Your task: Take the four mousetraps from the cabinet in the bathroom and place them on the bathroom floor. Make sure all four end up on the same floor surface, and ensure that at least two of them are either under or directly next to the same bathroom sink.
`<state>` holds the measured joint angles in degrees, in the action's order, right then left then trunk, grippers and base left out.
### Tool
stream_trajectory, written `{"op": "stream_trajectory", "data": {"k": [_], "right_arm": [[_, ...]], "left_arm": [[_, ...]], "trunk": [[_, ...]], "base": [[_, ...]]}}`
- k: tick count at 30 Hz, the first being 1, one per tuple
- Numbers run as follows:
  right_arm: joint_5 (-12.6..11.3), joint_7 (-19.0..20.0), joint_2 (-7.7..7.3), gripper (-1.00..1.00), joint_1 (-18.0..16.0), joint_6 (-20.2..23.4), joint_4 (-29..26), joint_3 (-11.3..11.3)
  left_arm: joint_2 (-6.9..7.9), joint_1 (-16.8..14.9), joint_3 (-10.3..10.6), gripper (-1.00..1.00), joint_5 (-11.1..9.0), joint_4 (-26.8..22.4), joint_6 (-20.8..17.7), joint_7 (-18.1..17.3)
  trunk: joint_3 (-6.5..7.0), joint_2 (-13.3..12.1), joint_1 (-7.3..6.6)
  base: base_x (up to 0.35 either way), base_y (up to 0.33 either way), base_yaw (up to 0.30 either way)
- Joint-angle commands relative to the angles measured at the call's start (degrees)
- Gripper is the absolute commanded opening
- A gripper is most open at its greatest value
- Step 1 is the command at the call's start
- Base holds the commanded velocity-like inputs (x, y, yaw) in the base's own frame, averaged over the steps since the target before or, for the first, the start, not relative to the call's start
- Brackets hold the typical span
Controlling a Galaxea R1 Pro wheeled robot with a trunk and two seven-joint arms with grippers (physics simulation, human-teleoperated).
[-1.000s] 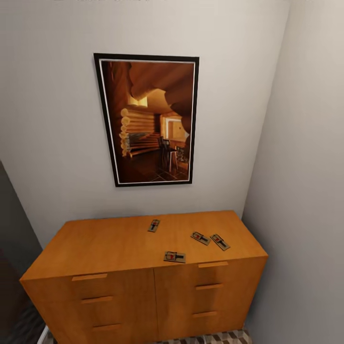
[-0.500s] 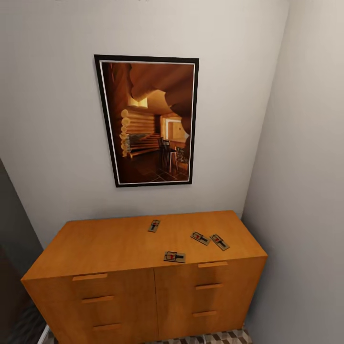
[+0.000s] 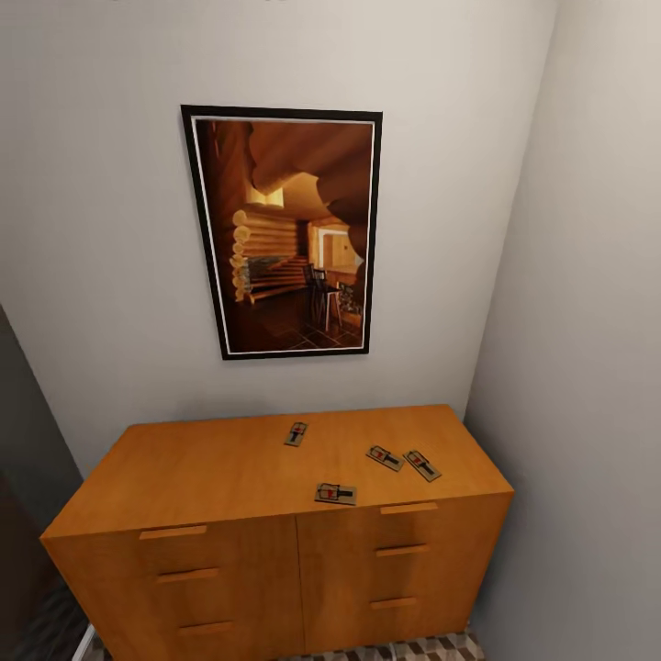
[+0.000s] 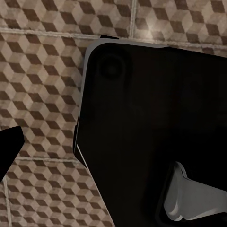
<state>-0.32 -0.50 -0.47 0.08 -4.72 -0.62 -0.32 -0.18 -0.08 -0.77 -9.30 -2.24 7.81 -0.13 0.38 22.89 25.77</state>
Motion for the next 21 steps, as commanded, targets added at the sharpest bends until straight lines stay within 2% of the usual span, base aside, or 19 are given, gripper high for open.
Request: {"op": "stream_trajectory", "data": {"k": [1, 21], "right_arm": [[-0.03, -0.05, 0.02, 1.00, 0.01, -0.17, 0.01, -0.03], [-0.03, -0.04, -0.03, 1.00, -0.01, -0.12, 0.01, -0.03]], "left_arm": [[-0.01, -0.01, -0.03, 1.00, -0.37, 0.05, 0.16, -0.02], [0.00, -0.01, -0.02, 1.00, -0.37, 0.05, 0.17, -0.04]], "trunk": [[-0.01, 0.03, 0.02], [-0.01, 0.03, 0.02]], "base": [[0.000, 0.000, 0.000], [0.000, 0.000, 0.000]]}}
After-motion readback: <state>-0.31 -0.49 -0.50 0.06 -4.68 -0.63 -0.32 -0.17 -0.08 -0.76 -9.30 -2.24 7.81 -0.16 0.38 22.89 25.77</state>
